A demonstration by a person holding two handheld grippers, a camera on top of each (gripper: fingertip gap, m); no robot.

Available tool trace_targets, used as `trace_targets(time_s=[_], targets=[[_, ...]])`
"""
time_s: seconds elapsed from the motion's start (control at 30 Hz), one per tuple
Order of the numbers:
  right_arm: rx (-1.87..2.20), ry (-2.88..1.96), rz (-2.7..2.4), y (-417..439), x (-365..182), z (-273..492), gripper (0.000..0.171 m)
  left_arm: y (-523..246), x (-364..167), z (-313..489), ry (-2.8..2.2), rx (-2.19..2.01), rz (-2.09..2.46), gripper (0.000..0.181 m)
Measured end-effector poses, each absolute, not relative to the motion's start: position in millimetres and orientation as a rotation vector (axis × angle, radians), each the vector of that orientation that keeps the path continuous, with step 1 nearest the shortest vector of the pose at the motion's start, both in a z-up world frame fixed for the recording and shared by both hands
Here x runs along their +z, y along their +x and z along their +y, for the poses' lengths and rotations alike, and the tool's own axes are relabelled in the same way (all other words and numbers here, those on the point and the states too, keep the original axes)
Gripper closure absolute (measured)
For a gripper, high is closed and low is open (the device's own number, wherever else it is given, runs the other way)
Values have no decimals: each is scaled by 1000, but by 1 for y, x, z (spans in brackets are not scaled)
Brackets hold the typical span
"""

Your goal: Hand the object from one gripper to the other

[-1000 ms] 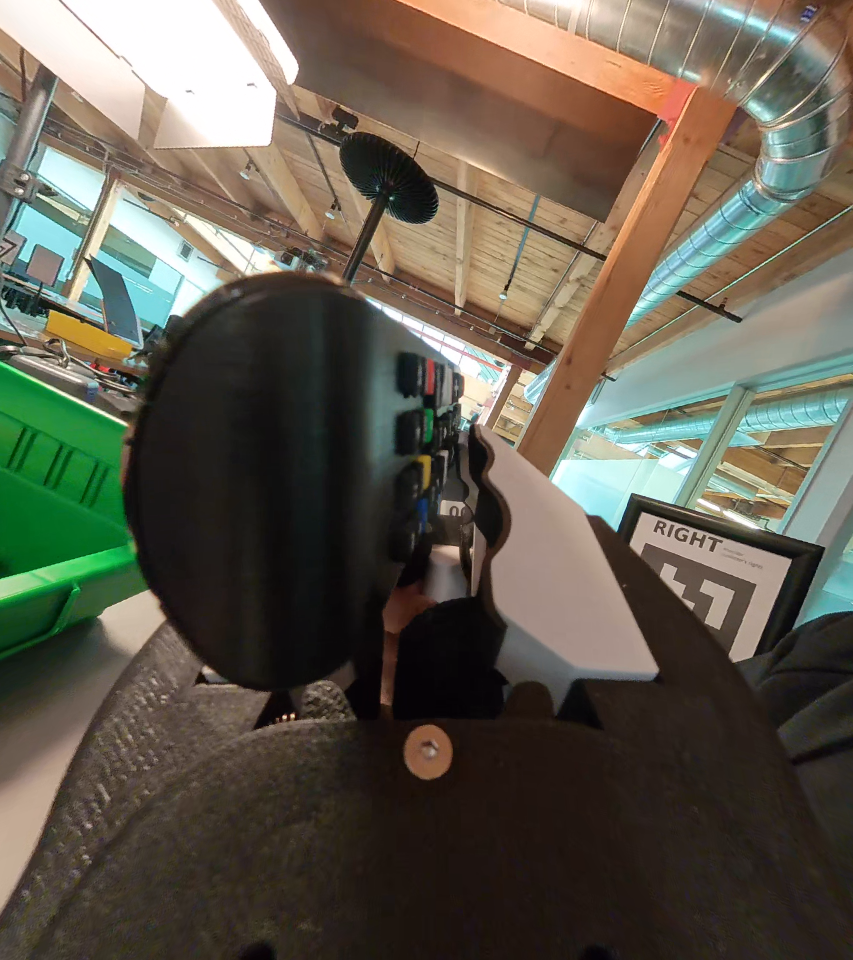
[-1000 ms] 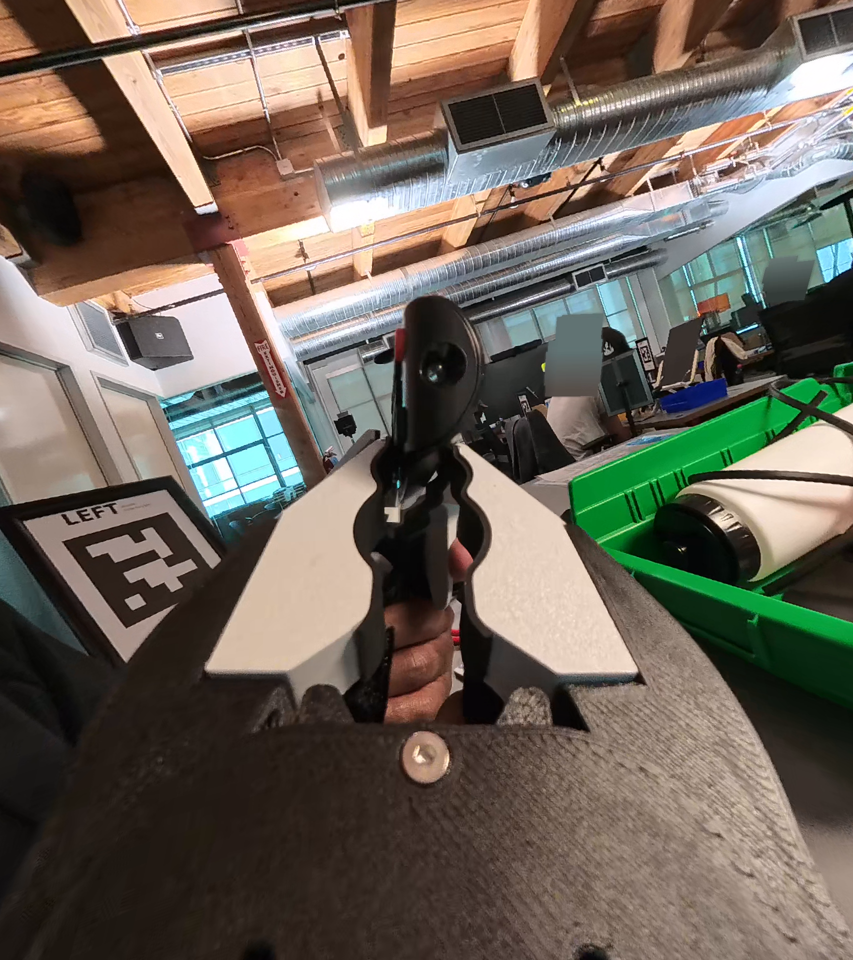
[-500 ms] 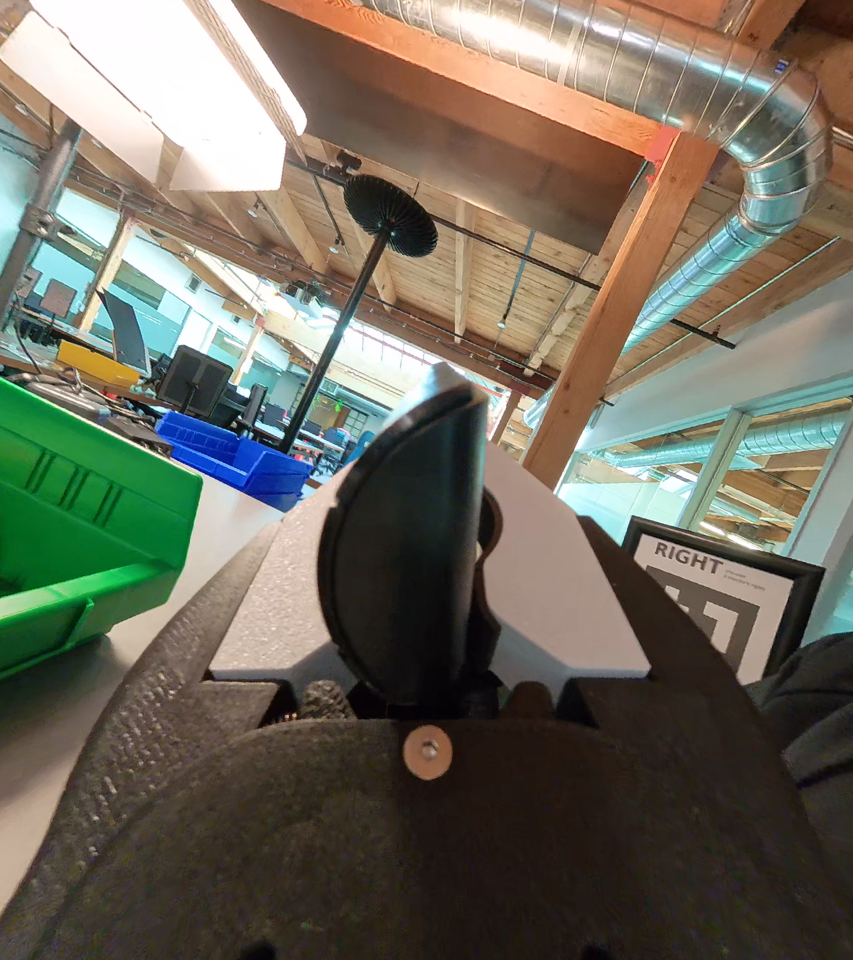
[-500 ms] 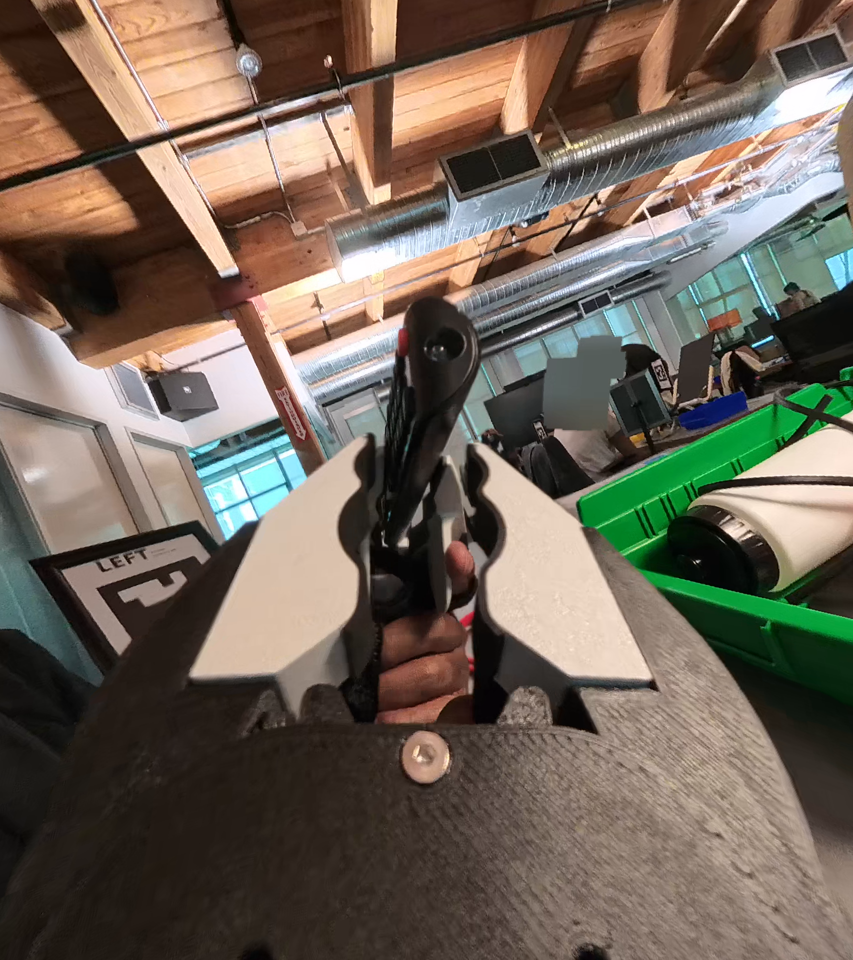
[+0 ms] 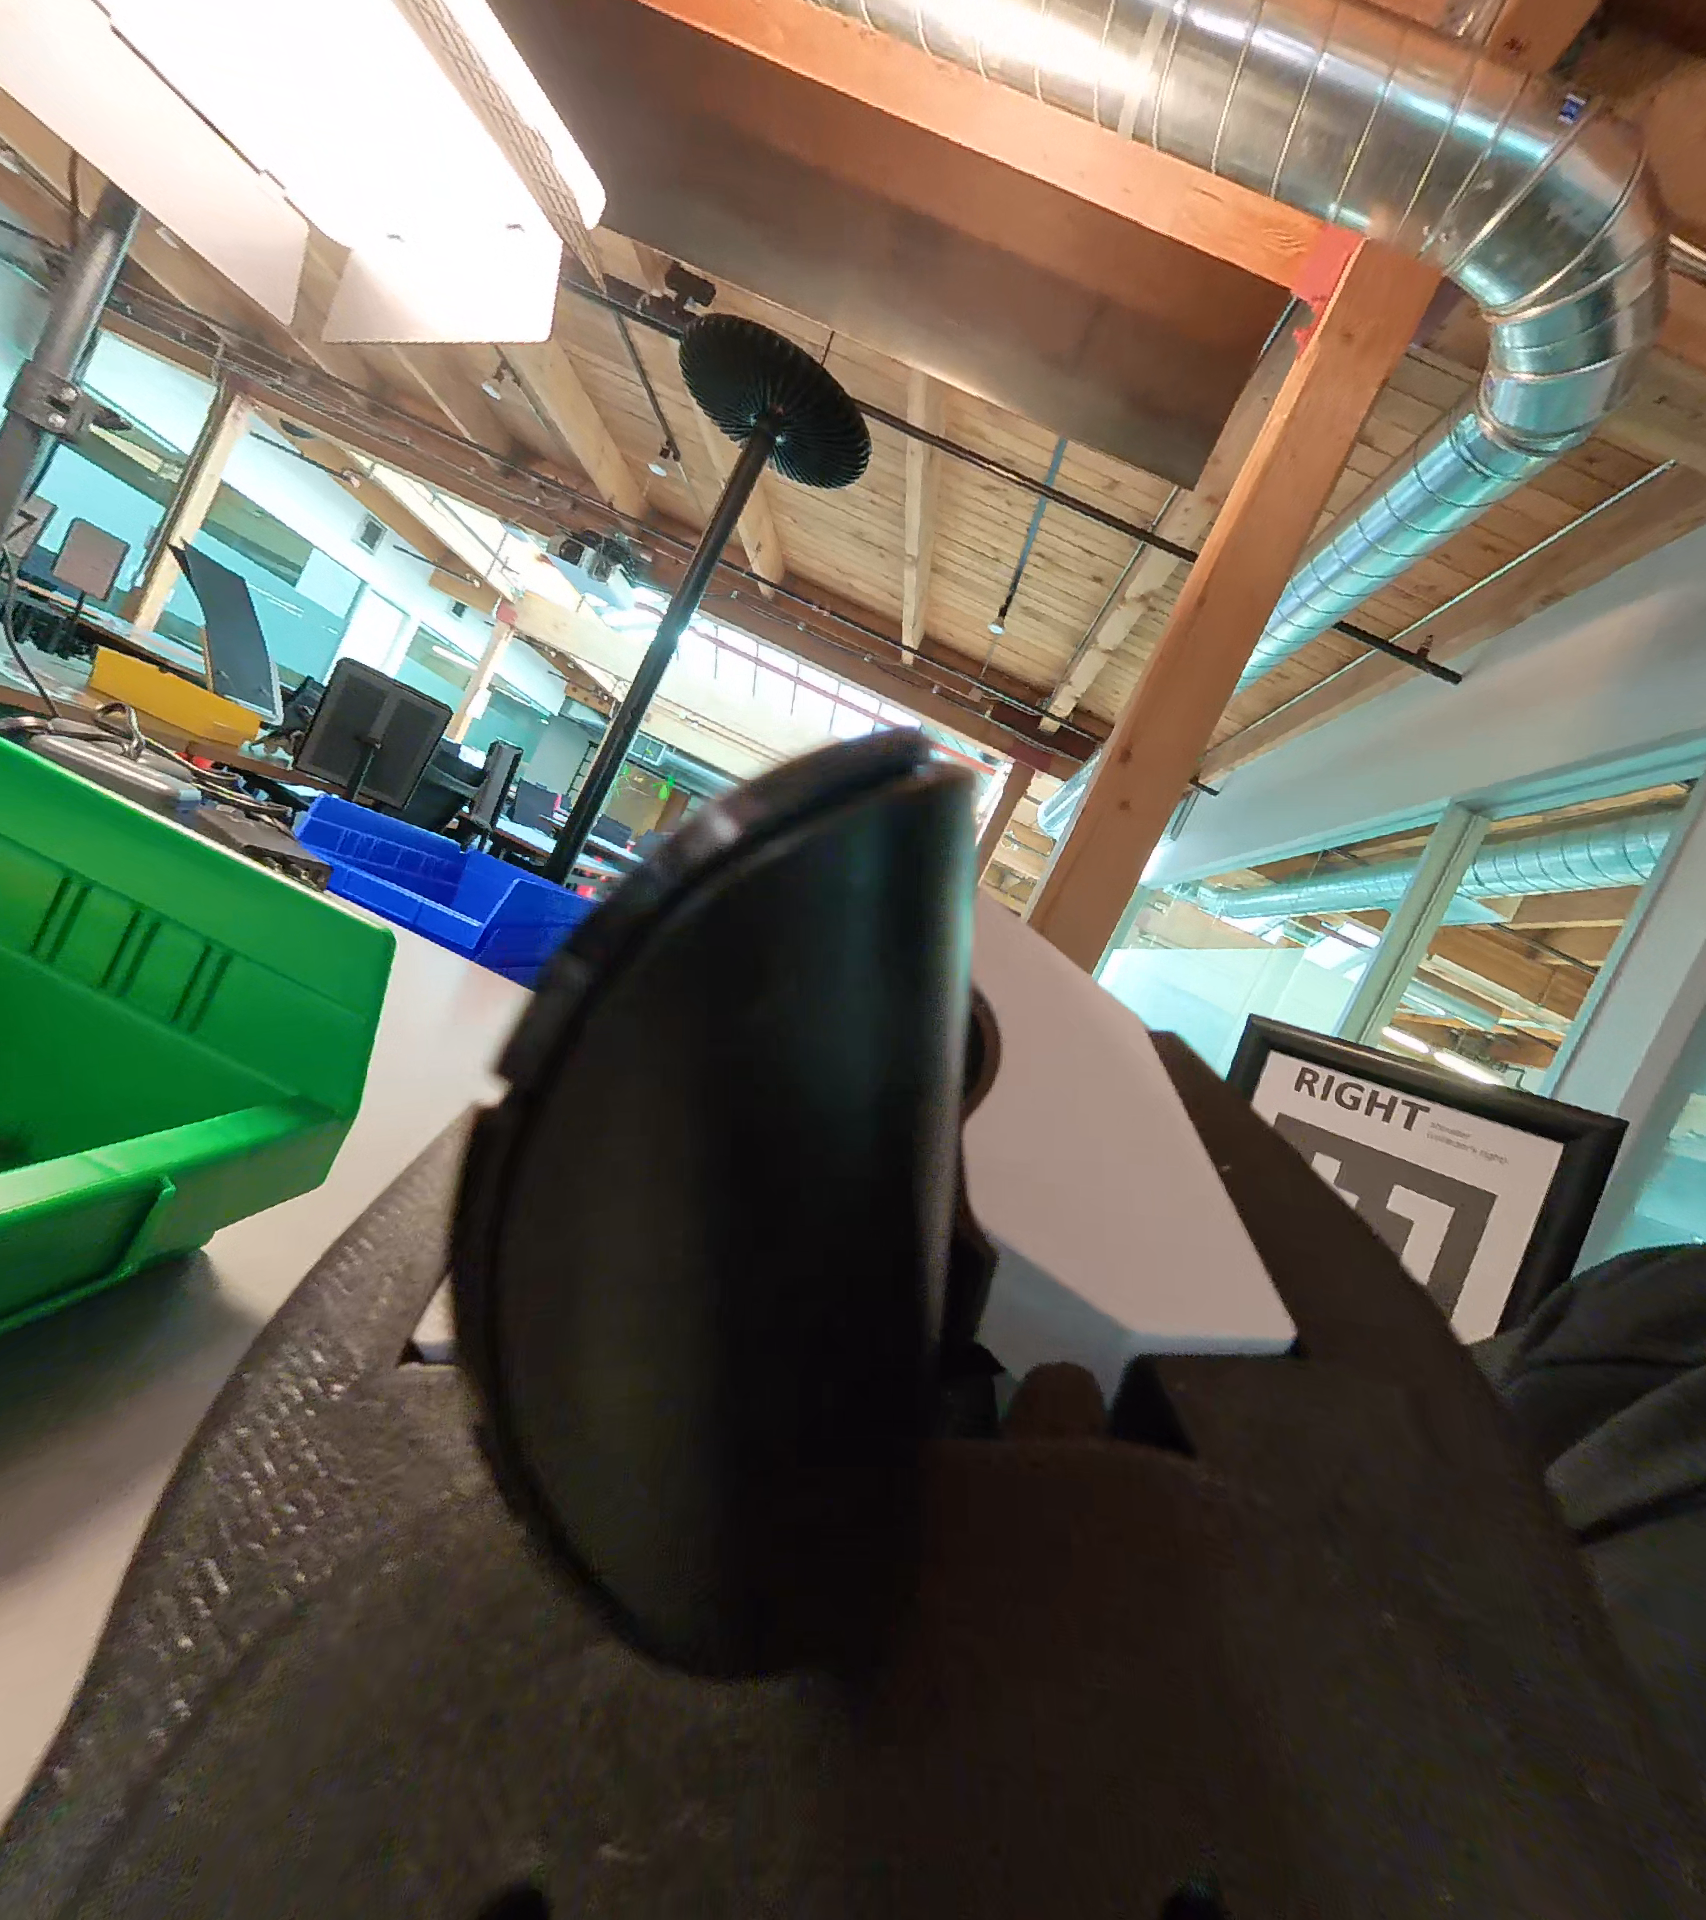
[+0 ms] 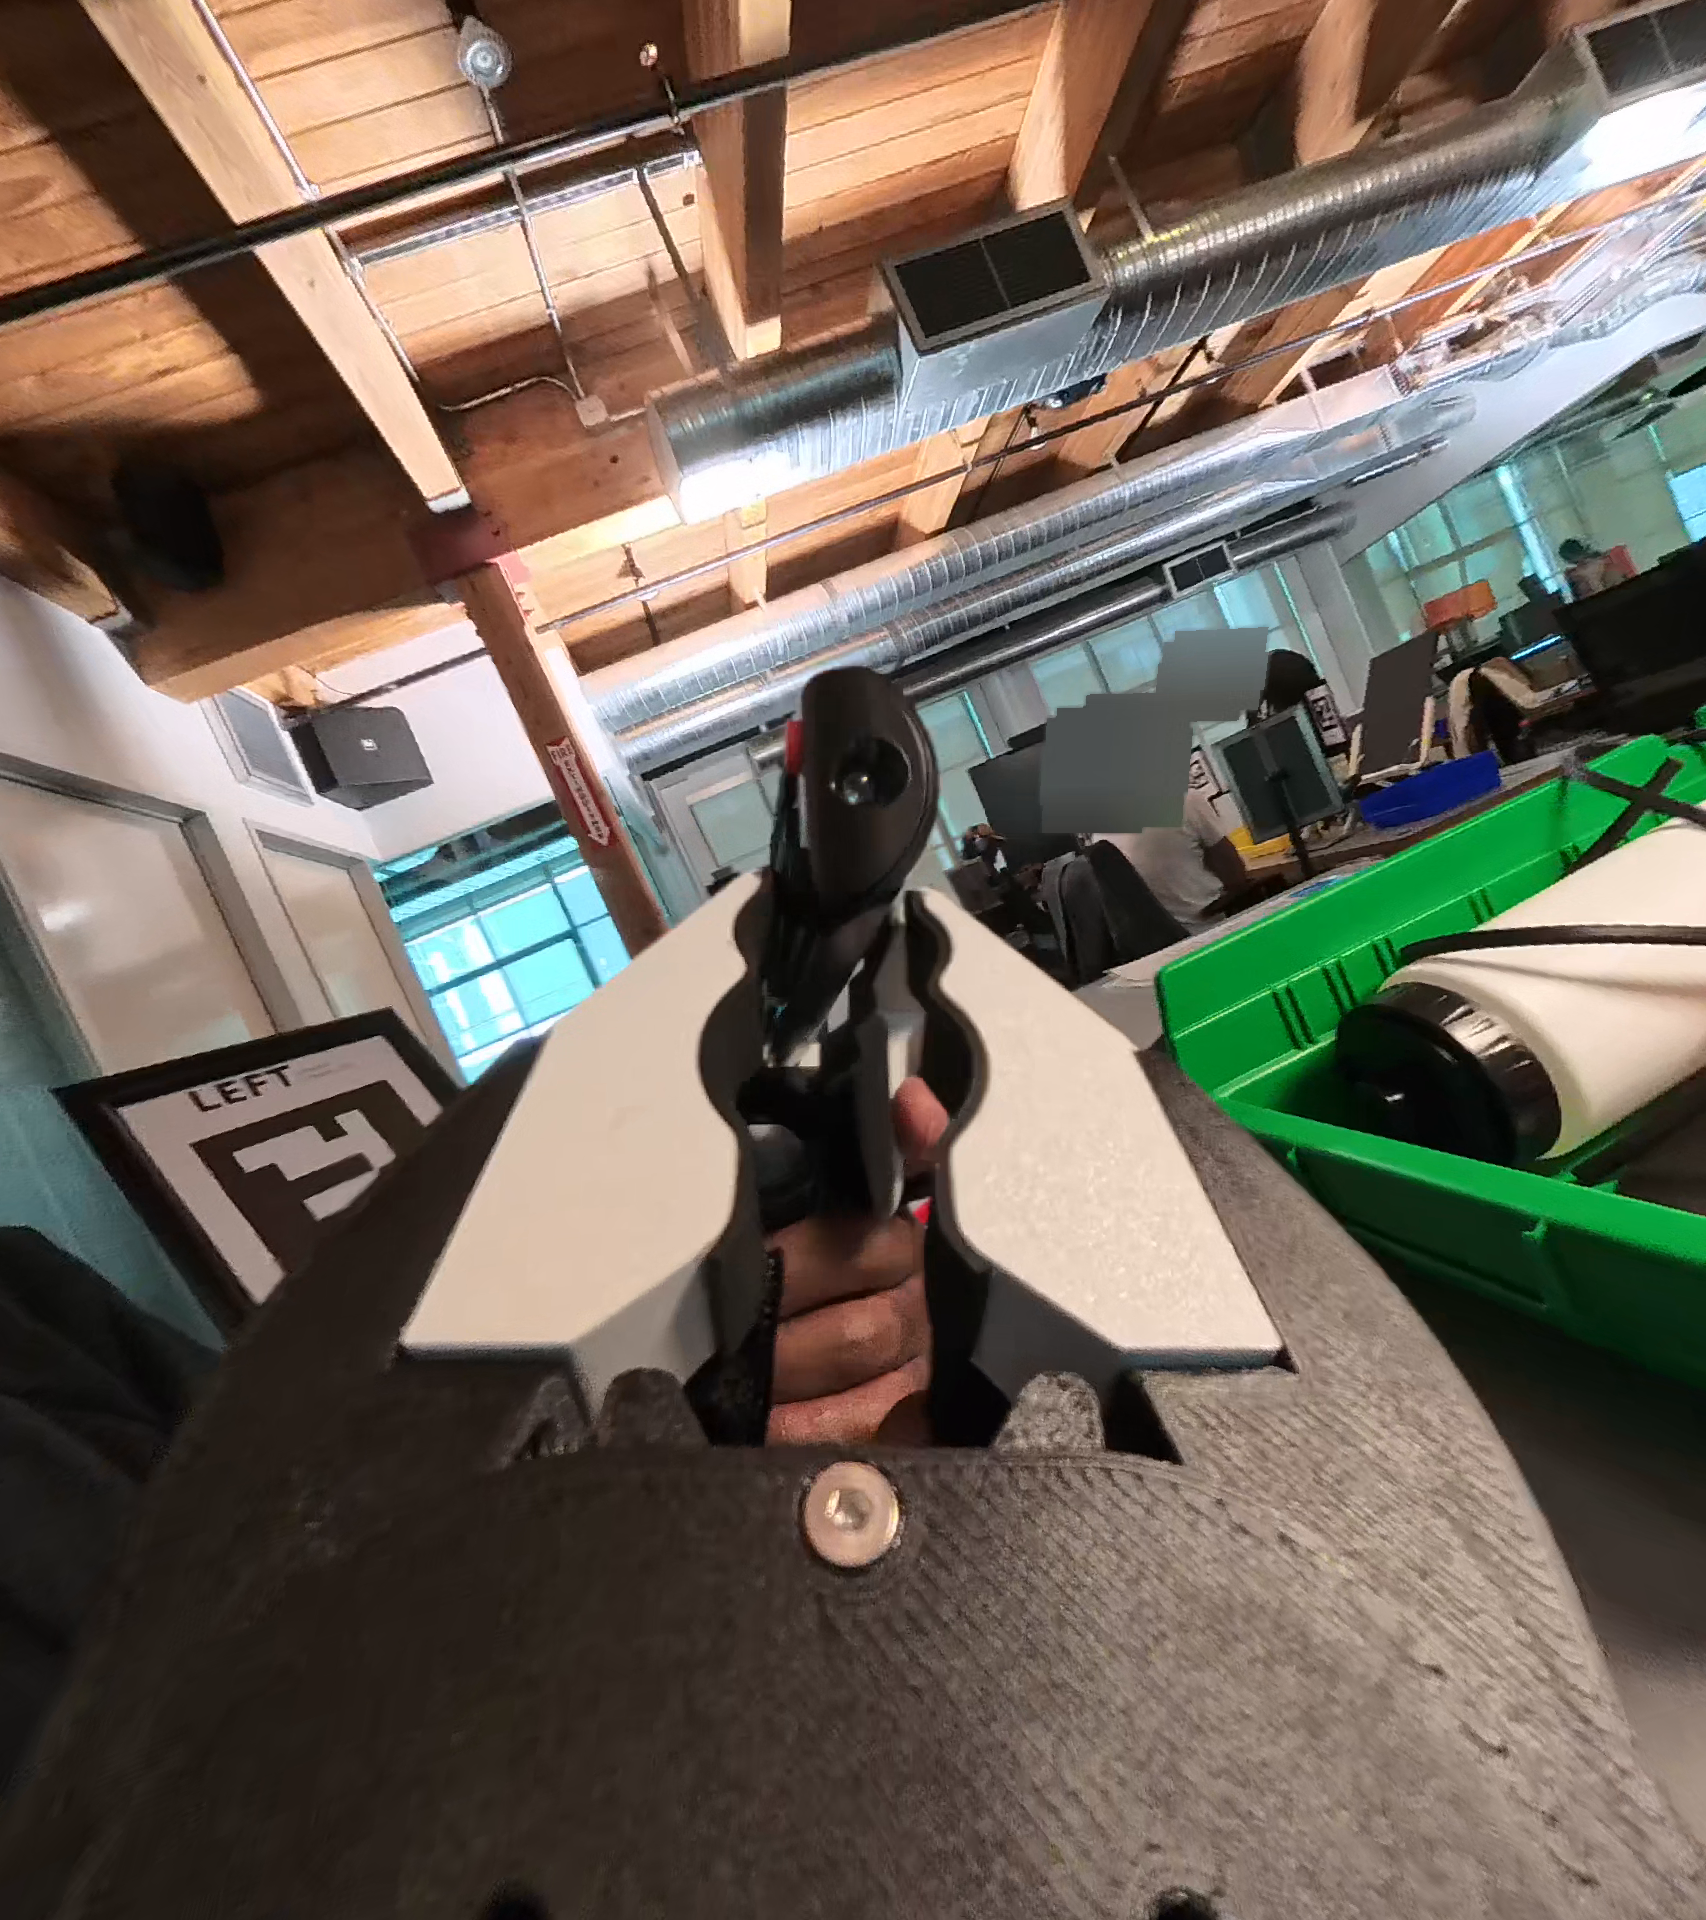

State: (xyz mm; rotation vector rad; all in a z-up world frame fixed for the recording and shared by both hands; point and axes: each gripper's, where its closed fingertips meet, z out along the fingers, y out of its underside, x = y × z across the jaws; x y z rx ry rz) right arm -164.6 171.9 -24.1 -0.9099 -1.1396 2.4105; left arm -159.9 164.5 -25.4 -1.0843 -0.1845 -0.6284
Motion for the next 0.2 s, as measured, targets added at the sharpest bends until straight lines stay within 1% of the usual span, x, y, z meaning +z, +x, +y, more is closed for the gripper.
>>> trace_targets(time_s=[0.03, 0.07, 0.1, 0.13, 0.2], targets=[[2400, -910, -1118, -165, -22, 175, 136, -160, -25, 164, -1089, -623, -179, 151], [2407, -913, -1078, -164, -20, 181, 132, -159, -25, 164, -1086, -619, -176, 152], [2422, -916, -1054, -164, -18, 185, 136, -159, -25, 164, -1087, -619, -173, 153], [2443, -903, -1061, -162, -18, 184, 146, -158, -25, 165, -1092, -625, -170, 154], [2457, -902, -1069, -162, -19, 182, 148, -158, -26, 166, -1090, -636, -185, 157]])
